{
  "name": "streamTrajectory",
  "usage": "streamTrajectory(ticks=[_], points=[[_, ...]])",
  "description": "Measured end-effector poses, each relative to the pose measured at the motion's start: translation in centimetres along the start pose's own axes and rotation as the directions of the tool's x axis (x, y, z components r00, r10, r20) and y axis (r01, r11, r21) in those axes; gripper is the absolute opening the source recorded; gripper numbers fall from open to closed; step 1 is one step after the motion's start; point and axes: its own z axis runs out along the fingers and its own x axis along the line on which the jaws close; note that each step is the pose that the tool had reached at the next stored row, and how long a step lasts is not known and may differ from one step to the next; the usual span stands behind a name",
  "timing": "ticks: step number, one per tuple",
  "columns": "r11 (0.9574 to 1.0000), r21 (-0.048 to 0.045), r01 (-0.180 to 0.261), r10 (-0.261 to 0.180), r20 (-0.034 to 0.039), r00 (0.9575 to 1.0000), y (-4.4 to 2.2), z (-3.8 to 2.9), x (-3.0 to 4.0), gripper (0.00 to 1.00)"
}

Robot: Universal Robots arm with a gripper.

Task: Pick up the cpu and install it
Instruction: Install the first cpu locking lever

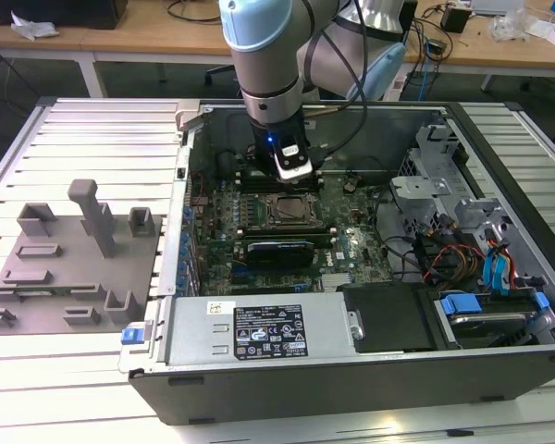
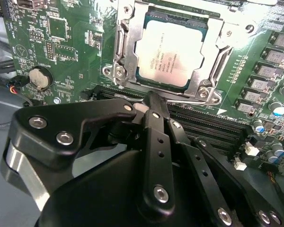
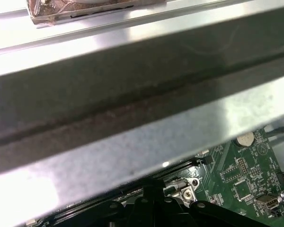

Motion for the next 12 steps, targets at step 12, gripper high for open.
streamTrajectory(ticks=[12], points=[[0.9981, 0.0100, -0.060, 0.060, 0.0108, 0.9981, 0.48, 0.09, 0.19, 0.11]])
